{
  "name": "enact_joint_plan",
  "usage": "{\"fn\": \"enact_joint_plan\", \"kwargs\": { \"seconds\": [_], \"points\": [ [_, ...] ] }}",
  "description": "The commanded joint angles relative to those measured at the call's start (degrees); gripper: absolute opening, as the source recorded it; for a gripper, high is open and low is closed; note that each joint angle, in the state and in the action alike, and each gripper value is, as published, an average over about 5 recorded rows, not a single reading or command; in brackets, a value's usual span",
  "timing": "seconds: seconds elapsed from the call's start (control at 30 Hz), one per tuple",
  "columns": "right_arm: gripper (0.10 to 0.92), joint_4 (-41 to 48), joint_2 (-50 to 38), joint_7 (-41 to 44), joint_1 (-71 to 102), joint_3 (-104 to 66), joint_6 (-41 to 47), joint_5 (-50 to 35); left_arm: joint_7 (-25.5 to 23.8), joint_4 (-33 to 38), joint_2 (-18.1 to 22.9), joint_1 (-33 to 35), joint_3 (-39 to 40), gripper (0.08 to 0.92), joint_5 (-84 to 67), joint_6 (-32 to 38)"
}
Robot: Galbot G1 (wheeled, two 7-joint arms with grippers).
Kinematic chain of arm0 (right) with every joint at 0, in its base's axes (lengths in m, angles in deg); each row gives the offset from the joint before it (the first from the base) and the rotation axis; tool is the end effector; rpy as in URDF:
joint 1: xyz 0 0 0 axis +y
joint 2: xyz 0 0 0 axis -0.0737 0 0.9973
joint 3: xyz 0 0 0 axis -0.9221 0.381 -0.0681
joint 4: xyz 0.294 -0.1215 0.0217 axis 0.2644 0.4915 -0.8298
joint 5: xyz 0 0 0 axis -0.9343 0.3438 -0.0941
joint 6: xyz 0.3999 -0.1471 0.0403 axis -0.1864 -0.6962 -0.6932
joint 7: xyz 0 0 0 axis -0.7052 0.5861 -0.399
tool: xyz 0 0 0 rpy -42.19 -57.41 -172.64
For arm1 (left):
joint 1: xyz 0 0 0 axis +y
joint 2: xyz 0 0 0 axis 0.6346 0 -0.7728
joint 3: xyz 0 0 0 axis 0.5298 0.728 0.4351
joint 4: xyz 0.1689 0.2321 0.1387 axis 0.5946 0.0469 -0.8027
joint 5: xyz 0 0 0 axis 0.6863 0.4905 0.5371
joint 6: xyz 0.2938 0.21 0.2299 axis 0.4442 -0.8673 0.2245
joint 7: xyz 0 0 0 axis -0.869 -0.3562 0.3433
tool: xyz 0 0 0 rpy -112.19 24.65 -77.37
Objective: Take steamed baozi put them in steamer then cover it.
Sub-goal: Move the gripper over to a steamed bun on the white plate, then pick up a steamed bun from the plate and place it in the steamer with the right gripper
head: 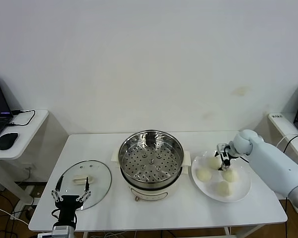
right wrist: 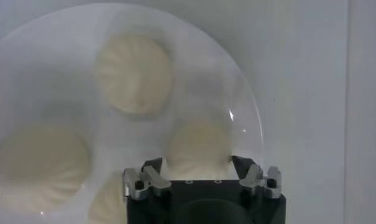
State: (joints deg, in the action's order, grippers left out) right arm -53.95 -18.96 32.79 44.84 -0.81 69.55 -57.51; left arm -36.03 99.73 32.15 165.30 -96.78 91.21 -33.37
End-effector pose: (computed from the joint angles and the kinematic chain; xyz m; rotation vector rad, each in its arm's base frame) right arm 0.5928 -0.1409 -0.2523 1.1275 -1.4649 1.4376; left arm 0.2408 0.0495 -0.3163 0.2088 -3.0347 -0.4819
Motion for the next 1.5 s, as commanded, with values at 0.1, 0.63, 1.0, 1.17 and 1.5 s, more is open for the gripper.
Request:
{"fn": "enact_joint_plan", "kwargs": {
  "seconds": [0.1,0.63,1.0,1.17,1.5],
  "points": [
    [0.622,-0.06,0.02,0.12,-0.39,0.45,-0.12,-0.56,-0.06,0.37,-0.20,0.06,-0.03,0.823,-0.04,0.02],
    [0.626,-16.76,-13.48,3.85,-20.57,14.41,3.23,-20.81,-0.60,1.07,-1.31,-0.02,0.50,0.823,-1.55,0.18],
    [0.633,-23.78,-8.25,-1.72,-37.12,26.67,1.06,-31.63,-0.69,1.67,-2.04,-0.03,0.38,0.823,-2.13,0.61],
    [0.636,-25.74,-1.15,-6.05,-37.93,30.93,-2.06,-31.59,-0.73,1.78,-1.85,-0.09,0.14,0.823,-2.27,0.72],
    [0.636,-20.37,11.40,-7.97,-35.83,36.85,-11.56,-23.88,-0.67,1.88,-0.85,0.08,-0.81,0.823,-2.05,1.06]
  ]
}}
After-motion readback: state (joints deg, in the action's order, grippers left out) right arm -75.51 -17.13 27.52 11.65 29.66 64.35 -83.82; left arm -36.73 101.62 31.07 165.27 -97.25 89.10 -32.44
